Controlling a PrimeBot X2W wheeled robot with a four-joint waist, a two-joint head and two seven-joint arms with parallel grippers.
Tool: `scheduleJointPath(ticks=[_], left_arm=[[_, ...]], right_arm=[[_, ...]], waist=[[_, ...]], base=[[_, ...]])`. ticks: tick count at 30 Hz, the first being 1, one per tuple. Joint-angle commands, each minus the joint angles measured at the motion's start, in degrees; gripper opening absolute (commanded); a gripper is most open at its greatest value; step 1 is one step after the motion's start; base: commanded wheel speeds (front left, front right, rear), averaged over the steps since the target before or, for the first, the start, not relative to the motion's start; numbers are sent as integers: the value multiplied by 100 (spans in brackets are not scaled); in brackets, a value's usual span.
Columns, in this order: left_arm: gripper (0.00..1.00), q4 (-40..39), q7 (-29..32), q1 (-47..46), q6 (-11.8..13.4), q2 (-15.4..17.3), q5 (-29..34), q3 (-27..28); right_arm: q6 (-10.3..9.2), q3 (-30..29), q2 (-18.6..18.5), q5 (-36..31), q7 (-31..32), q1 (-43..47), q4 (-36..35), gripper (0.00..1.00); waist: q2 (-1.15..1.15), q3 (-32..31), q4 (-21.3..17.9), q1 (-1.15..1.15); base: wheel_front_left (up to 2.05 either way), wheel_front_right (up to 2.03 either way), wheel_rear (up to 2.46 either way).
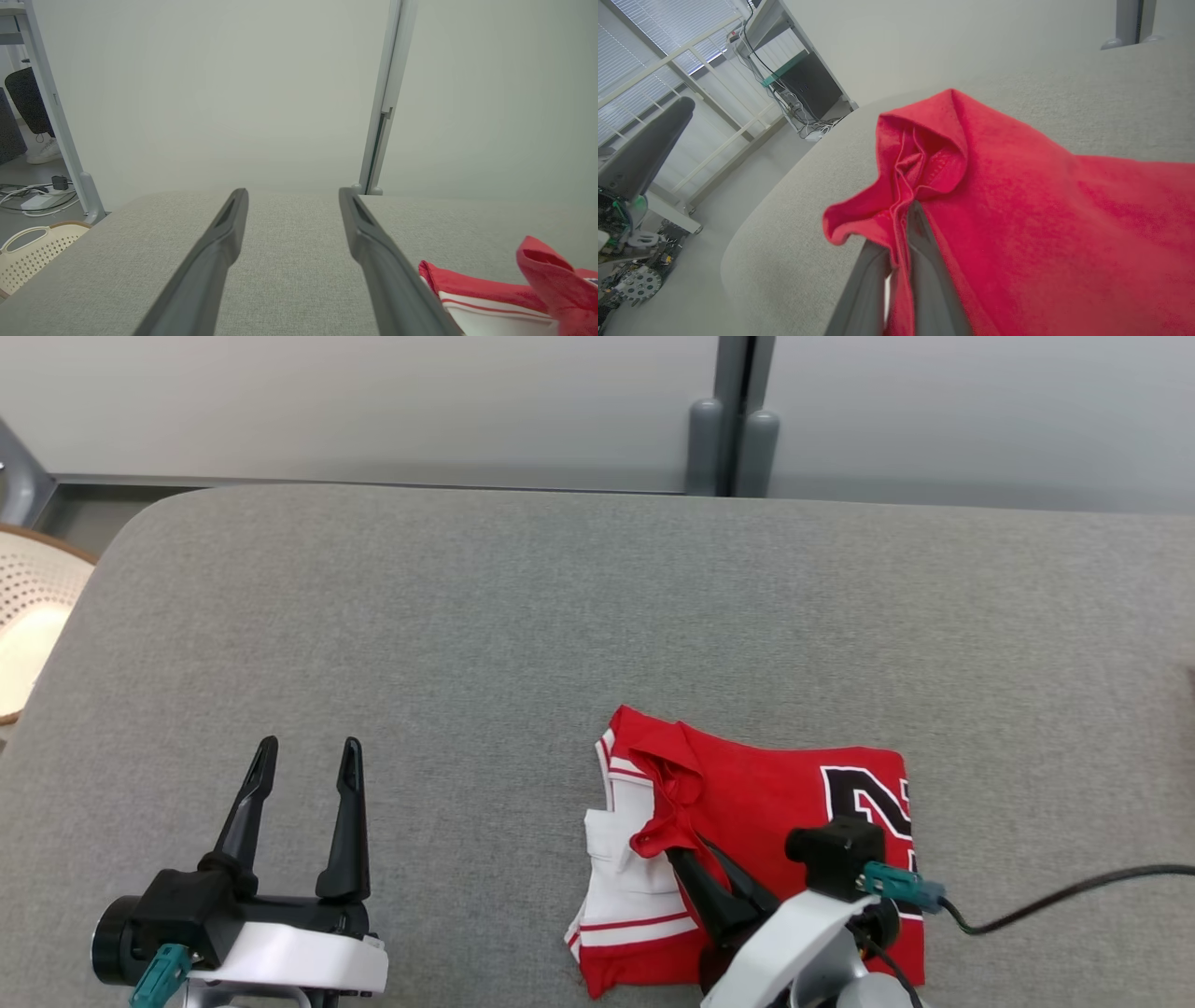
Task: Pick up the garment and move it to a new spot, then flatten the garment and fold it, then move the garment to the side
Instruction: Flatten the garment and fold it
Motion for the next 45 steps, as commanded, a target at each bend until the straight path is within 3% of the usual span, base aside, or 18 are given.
scheduleJointPath(ticks=[1,3,4,5,6,7,15,24,27,32,45], left_arm=[[100,16,-4,-104,-20,-5,9,-15],[100,42,-6,-149,-37,-7,8,-23],[100,56,-9,-158,-39,-5,1,-19],[100,66,-11,-160,-43,1,-5,-12],[100,66,-11,-160,-43,1,-5,-12],[100,79,-15,-173,-42,3,-10,-8],[100,115,-37,-242,17,68,23,108],[100,176,-39,-90,53,174,-24,260],[100,210,-40,-3,55,219,-80,319],[100,248,-36,174,79,305,-116,391],[100,-35,326,949,149,598,-179,401]], right_arm=[[0,107,-12,137,-183,-208,241,0],[0,328,-7,304,-341,-410,564,0],[0,429,-7,344,-401,-504,711,18],[0,510,-11,408,-470,-595,823,61],[0,510,-11,408,-470,-595,823,61],[0,583,-11,453,-553,-689,929,100],[0,664,-21,6,-1411,-1169,811,100],[0,-1120,-834,-781,-1554,-376,-295,100],[0,-1809,-1057,-997,-1362,148,-717,100],[0,-2599,-1077,-1248,-878,993,-1429,100],[0,-3002,-848,-1404,-18,2118,-2474,100]], waist=[[0,60,103,0],[0,116,146,0],[0,141,152,0],[0,165,156,0],[0,165,156,0],[0,186,154,0],[0,201,-74,0],[0,-43,-432,0],[0,-153,-509,0],[0,-354,-638,0],[0,-1011,-839,0]], base=[[0,0,0],[0,0,0],[0,0,0],[0,0,0],[0,0,0],[0,0,0],[0,0,0],[0,0,0],[0,0,0],[0,0,0],[0,0,0]])
